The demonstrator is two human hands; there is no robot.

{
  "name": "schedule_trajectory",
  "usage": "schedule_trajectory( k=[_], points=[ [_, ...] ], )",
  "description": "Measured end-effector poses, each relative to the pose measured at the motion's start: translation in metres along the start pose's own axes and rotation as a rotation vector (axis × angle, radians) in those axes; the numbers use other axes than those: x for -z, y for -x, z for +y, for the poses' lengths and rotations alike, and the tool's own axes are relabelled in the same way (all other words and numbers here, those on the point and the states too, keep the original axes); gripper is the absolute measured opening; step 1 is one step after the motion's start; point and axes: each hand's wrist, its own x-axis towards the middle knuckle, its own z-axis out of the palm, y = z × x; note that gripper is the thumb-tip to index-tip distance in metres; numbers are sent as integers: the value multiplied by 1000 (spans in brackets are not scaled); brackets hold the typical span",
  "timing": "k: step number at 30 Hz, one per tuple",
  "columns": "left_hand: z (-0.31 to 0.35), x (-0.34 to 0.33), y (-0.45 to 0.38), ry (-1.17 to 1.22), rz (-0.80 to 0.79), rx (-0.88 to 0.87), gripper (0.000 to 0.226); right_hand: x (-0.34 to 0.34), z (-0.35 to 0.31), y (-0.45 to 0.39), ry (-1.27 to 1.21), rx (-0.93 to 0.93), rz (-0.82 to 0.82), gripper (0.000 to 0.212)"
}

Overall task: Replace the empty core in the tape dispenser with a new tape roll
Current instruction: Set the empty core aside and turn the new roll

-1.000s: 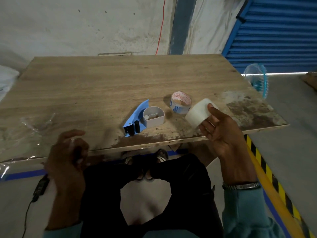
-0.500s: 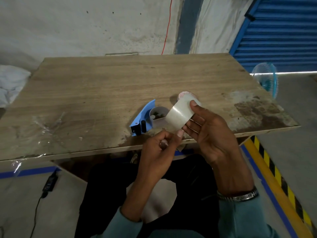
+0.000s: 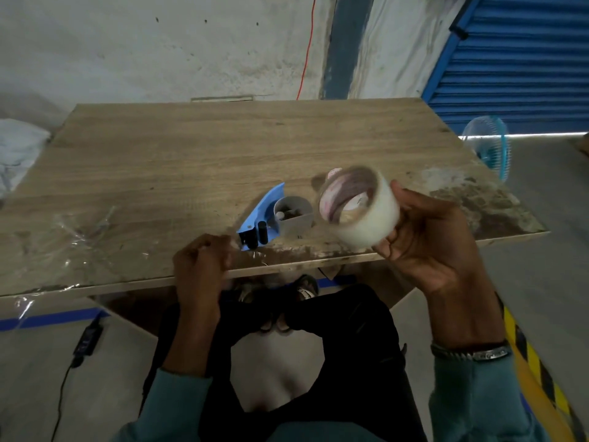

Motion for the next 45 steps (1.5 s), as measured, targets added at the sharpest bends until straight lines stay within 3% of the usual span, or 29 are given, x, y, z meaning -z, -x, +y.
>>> schedule_trajectory(
  k=[4,8,10,12,14,18,20,24,26,28,31,34,38,40,43,45],
  points=[
    [11,38,-33,42,232,-133,28,7,3,4,127,-82,-14,41],
    [23,91,-55,23,483,-242,34,26,-4,6,274,-33,162,30],
    [27,103,-60,-55,427,-242,35,32,-10,6,361,13,238,20],
    [28,92,-57,-214,228,-211,35,27,-10,6,383,21,244,10],
    [26,67,-45,-341,29,-149,44,17,-5,6,320,31,172,16],
    [26,22,-26,-115,-156,-41,32,5,10,3,259,59,90,23],
    [20,19,-28,-164,-182,-146,27,3,17,3,267,59,74,21],
    [15,32,-42,-331,-187,-372,46,6,24,4,277,64,49,21],
    [16,41,-48,-340,-122,-399,38,6,25,3,281,77,48,21],
    [23,51,-50,-255,-35,-341,24,3,28,0,299,87,43,20],
    [35,65,-54,-126,-35,-165,13,-4,35,-4,314,111,46,21],
    [30,79,-63,-290,-81,-10,23,-10,42,-8,349,116,42,17],
    [12,87,-64,-867,-103,-279,34,-15,52,-13,399,97,41,6],
    [13,91,-68,-898,-77,-306,30,-19,56,-12,412,86,25,7],
    [21,99,-88,-758,-92,-111,28,-22,58,-11,427,93,8,6],
    [24,101,-101,-774,-134,-97,25,-24,60,-12,443,106,-6,18]
  ],
)
